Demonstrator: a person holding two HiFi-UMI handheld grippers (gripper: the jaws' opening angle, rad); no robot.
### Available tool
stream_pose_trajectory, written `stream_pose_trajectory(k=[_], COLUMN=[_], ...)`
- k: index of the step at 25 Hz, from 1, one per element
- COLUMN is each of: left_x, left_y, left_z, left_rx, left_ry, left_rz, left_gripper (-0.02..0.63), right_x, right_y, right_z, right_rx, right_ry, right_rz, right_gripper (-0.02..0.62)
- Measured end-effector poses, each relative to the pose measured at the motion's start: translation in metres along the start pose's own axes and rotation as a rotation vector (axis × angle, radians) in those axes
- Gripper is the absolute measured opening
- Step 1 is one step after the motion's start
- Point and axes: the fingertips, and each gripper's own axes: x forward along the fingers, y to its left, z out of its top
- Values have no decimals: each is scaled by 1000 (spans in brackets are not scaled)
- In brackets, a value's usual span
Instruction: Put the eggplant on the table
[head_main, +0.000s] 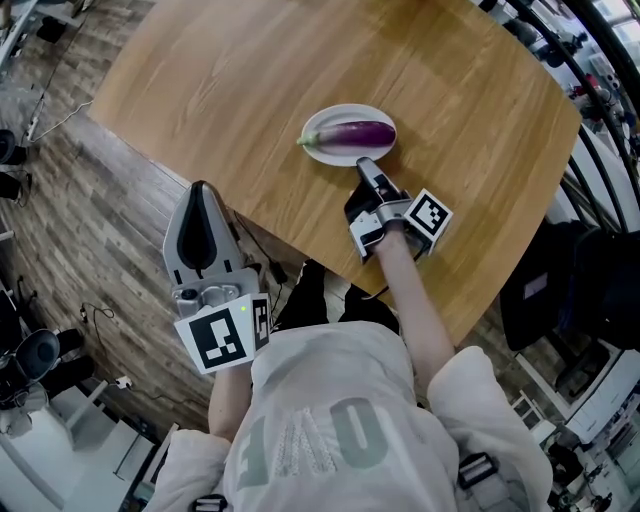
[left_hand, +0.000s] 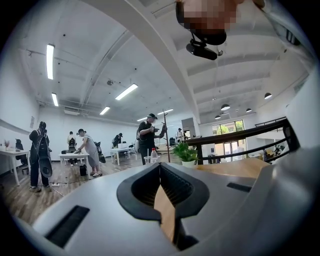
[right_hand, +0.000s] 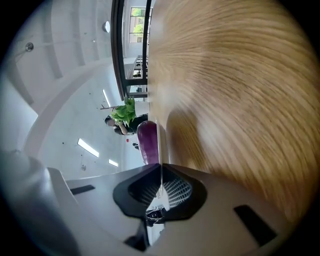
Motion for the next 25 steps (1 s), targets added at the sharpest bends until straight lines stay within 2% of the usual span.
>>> stream_pose_trajectory(k=[14,25], left_x=[1,-7], left_y=[15,25], left_z=[-1,3], left_rx=[-4,-5], left_ry=[3,-6], left_rz=[-5,17], left_gripper=[9,9], right_x=[13,11], right_y=[-10,-11], right_z=[-23,-18], right_rx=[33,20], right_ry=[2,-43], right_rz=[-110,-184], right_gripper=[28,29])
